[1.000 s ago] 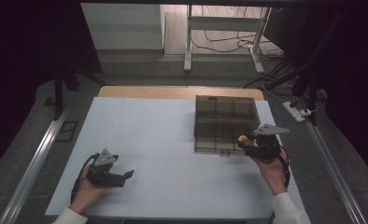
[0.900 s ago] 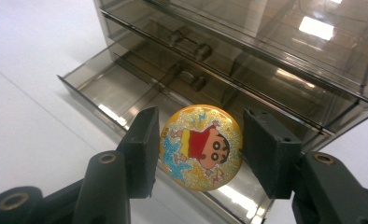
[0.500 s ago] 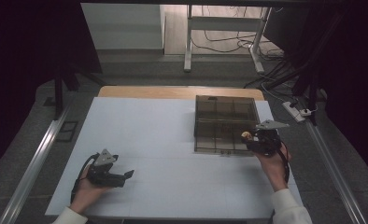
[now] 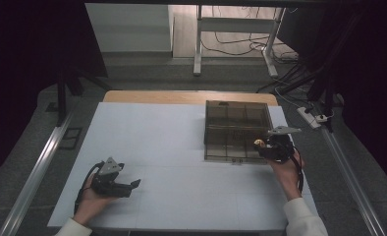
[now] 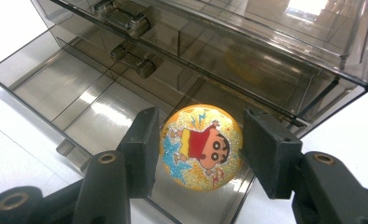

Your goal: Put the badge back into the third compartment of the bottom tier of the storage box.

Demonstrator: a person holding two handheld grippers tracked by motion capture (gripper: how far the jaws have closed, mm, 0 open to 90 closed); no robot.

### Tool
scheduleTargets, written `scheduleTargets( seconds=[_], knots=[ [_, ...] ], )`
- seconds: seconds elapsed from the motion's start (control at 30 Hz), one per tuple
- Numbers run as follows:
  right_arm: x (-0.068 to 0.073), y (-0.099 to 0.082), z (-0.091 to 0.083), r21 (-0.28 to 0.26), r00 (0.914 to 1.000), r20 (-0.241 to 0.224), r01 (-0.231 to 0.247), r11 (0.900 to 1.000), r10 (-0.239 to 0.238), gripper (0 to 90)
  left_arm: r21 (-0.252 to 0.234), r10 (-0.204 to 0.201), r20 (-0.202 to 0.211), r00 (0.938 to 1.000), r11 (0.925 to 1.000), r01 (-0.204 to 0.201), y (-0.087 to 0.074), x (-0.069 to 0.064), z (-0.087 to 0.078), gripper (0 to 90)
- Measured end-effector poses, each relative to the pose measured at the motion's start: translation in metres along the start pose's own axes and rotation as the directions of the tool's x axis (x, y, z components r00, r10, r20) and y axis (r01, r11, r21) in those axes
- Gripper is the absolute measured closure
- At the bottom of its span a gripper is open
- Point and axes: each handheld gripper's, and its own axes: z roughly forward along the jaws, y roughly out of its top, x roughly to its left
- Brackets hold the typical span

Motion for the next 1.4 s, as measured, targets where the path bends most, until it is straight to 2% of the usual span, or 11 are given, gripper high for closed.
scheduleTargets(
  seconds=[0.43, 0.67, 0.9, 1.23, 1.4],
  knots=[
    [0.001, -0.001, -0.001, 0.001, 1.0000, -0.006, 0.005, 1.0000, -0.005, 45.7, 0.001, 0.001, -0.001, 1.0000, 1.0000, -0.001, -0.001, 0.001, 0.000, 12.1],
    [0.002, 0.000, -0.002, -0.006, 1.0000, 0.002, 0.003, 1.0000, -0.003, 36.3, 0.003, 0.002, -0.002, 1.0000, 1.0000, -0.002, -0.001, 0.001, 0.000, 12.1],
    [0.003, 0.000, -0.004, -0.023, 0.9999, 0.009, 0.012, 0.9997, -0.011, 31.0, 0.002, 0.002, -0.002, 1.0000, 1.0000, -0.002, -0.001, 0.001, 0.000, 12.1],
    [0.010, 0.001, -0.005, -0.046, 0.9991, -0.014, 0.039, 0.9982, -0.040, 25.5, 0.001, -0.001, -0.001, 1.0000, 1.0000, 0.001, -0.001, 0.001, 0.000, 12.1],
    [0.011, 0.000, -0.006, -0.059, 0.9989, -0.034, 0.031, 0.9978, -0.033, 24.5, -0.001, -0.010, 0.001, 1.0000, 1.0000, 0.010, -0.001, 0.002, 0.000, 12.1]
  ],
)
